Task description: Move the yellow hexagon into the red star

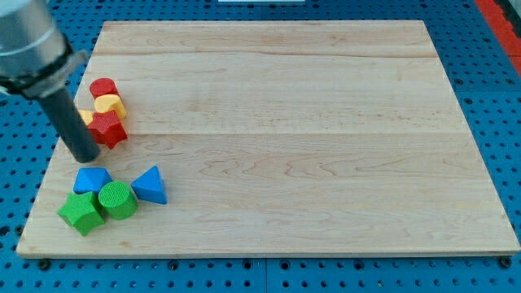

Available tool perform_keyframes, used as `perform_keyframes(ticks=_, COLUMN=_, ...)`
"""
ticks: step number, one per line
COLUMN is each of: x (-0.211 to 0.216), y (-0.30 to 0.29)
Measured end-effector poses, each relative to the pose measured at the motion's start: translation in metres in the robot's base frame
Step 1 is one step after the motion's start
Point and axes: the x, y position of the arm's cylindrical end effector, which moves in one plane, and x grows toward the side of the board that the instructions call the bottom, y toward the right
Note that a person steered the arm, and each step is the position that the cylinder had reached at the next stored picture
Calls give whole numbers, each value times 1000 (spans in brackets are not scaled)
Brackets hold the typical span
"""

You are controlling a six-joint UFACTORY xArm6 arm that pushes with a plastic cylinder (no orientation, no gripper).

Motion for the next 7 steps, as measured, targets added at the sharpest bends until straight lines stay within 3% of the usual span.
perform_keyframes(ticks=2, x=-38, y=-8)
perform_keyframes(ticks=4, x=-33, y=-53)
perform_keyframes(ticks=7, x=-95, y=-53)
